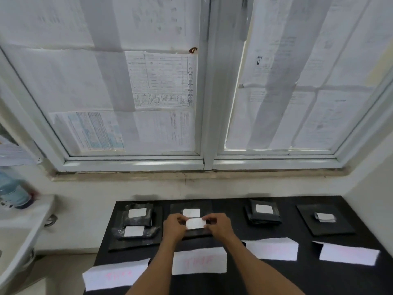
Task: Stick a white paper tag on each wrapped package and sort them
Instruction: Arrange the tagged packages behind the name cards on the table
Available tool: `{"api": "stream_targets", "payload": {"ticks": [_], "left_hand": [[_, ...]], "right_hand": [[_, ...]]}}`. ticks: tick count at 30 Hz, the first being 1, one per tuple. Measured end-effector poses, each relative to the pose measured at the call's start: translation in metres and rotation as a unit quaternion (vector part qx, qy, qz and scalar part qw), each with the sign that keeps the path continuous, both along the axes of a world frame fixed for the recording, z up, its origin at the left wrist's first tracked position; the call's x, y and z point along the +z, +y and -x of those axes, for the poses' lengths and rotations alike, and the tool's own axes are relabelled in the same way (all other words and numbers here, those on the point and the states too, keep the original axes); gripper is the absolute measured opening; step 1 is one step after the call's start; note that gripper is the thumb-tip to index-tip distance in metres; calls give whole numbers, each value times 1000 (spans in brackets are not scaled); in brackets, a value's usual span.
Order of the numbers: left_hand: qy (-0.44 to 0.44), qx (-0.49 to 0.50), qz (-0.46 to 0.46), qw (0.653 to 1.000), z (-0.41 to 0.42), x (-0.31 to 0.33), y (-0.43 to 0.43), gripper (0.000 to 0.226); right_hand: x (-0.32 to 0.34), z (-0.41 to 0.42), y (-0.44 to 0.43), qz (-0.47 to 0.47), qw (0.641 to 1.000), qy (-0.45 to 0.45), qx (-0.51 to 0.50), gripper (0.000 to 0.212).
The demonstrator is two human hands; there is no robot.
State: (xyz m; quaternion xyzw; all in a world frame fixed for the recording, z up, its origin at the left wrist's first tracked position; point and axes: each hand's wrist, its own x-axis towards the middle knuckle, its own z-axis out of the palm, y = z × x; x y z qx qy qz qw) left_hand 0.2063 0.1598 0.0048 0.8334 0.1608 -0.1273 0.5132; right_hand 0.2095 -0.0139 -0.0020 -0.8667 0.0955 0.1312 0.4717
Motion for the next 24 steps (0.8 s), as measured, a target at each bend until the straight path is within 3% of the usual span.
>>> {"api": "stream_targets", "payload": {"ticks": [5,8,14,21,24], "left_hand": [[52,16,-71,996,-23,-42,-8,33],[62,26,-86,994,-32,-59,-12,31],[58,77,-82,992,-46,-76,-11,30],[67,45,-94,992,-55,-72,-15,34],[58,72,-100,991,-55,-67,-19,30]], "right_hand": [[-37,-28,2,48,996,69,20,25],[-59,-38,6,58,995,74,16,37],[-80,-59,13,67,994,87,21,29],[-74,-71,16,48,995,81,-29,22],[-70,-73,12,76,989,103,-70,49]]}}
